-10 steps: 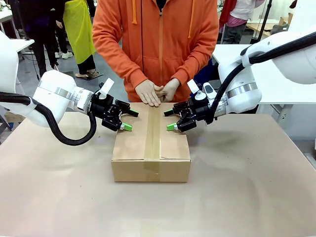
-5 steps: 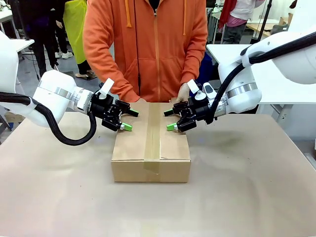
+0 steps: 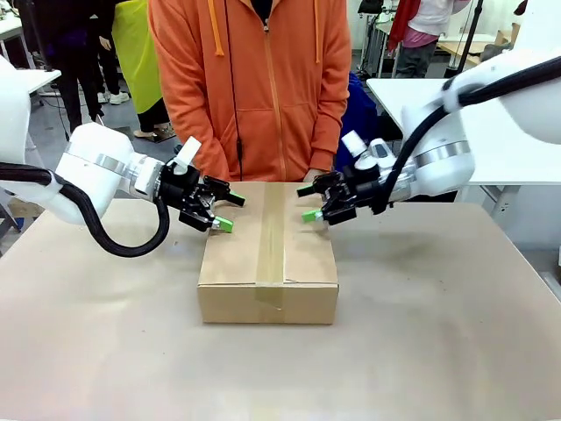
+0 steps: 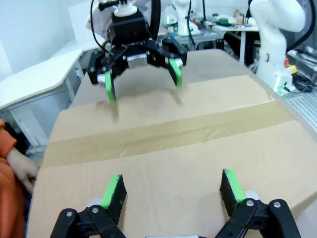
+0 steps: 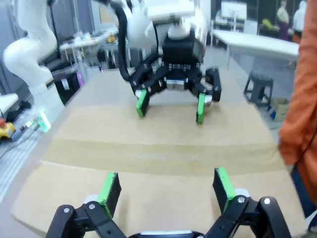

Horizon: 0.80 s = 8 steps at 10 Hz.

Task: Pack the gift set into the box.
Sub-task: Press and hold the closed box until the human finishes sealing it.

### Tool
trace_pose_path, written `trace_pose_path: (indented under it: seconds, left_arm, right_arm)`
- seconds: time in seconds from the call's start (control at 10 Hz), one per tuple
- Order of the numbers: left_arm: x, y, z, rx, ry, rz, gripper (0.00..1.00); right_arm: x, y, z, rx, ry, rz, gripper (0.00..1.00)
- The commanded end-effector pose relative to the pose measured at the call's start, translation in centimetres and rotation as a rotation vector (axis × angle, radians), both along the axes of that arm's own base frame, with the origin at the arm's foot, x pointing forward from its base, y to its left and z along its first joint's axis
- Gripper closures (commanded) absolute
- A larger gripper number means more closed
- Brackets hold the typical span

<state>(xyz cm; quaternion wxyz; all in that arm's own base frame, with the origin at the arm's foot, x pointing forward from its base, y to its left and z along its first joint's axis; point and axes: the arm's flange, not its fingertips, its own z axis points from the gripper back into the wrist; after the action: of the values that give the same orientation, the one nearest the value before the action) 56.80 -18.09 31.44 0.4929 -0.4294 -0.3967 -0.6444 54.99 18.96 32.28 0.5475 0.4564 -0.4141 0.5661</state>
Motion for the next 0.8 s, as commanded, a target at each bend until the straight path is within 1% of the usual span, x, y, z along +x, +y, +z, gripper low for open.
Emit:
trace_pose_path:
  seconds: [0.0,0.1,0.2,0.3,0.4,0.5,0.6,0.7]
  left_arm:
    - [-4.0,4.8,5.5,-0.144,-0.024,-0.039,0.0]
    - [-6.3,8.8,8.0,-0.274,-0.054,-0.037,0.0]
    - [-8.9,13.6,9.1,-0.413,-0.118,-0.003,0.0]
    - [-10.8,17.6,8.6,-0.494,-0.16,0.093,0.0]
    - [-12.5,21.0,7.3,-0.596,-0.175,0.2,0.0]
    - [-13.6,23.2,5.8,-0.649,-0.157,0.339,0.0]
    - [-11.4,19.2,10.4,-0.502,-0.147,0.115,0.0]
    - [-11.4,19.2,10.4,-0.502,-0.147,0.115,0.0]
  right_arm:
    - [-4.0,-6.0,4.4,0.187,-0.001,-0.066,0.0]
    - [-5.6,-9.7,5.8,0.247,-0.026,-0.116,0.0]
    - [-7.4,-13.9,6.1,0.289,-0.052,-0.213,0.0]
    - [-8.9,-17.4,5.5,0.344,-0.072,-0.33,0.0]
    - [-10.3,-20.2,4.5,0.414,-0.089,-0.454,0.0]
    - [-11.3,-21.8,3.5,0.462,-0.126,-0.54,0.0]
    - [-9.0,-19.6,6.3,0.341,-0.03,-0.34,0.0]
    - [-9.0,-19.6,6.3,0.341,-0.03,-0.34,0.0]
